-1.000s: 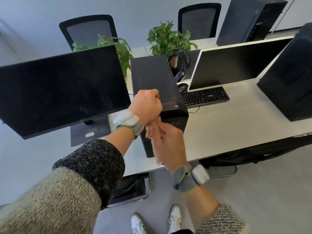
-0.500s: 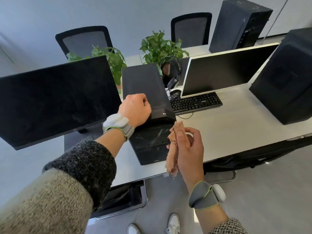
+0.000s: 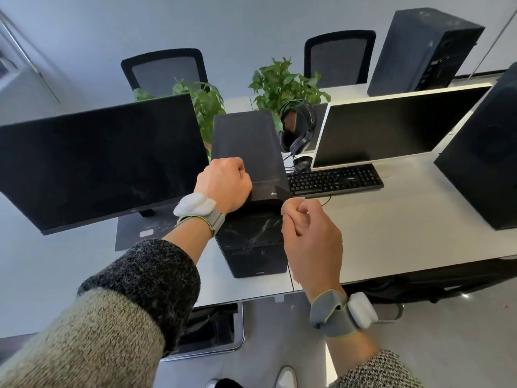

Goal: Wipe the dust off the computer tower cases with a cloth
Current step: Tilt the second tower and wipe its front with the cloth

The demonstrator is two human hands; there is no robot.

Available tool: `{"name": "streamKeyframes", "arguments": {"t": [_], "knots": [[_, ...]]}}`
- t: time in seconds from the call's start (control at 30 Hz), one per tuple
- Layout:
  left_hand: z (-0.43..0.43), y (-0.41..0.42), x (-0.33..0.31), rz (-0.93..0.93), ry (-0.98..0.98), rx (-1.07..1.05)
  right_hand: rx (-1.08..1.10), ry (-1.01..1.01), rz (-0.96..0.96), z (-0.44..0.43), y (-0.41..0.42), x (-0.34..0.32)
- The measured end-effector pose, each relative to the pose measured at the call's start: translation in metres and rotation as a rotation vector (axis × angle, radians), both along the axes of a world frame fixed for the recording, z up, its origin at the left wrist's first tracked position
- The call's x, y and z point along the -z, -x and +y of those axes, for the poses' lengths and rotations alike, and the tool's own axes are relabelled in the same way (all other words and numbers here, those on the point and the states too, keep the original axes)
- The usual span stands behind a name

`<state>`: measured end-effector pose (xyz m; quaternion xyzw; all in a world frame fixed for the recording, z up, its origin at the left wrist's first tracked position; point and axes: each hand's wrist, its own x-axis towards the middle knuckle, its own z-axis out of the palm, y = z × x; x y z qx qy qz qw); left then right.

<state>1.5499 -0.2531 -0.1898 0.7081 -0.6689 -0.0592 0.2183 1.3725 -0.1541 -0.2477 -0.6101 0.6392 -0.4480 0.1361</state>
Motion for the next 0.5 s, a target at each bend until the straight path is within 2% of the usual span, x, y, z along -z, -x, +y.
{"name": "streamKeyframes", "arguments": {"t": [0.17, 0.37, 0.5], "knots": [[0.0, -0.001, 0.0, -0.001, -0.006, -0.001, -0.008, 0.064, 0.073, -0.014, -0.011, -0.001], [0.002, -0.001, 0.001, -0.016, 0.004, -0.004, 0.027, -0.159, -0.209, -0.004, 0.018, 0.023], [0.003, 0.0, 0.001, -0.016, 0.003, -0.015, -0.013, -0.146, -0.354, 0.007, 0.009, 0.017]]}}
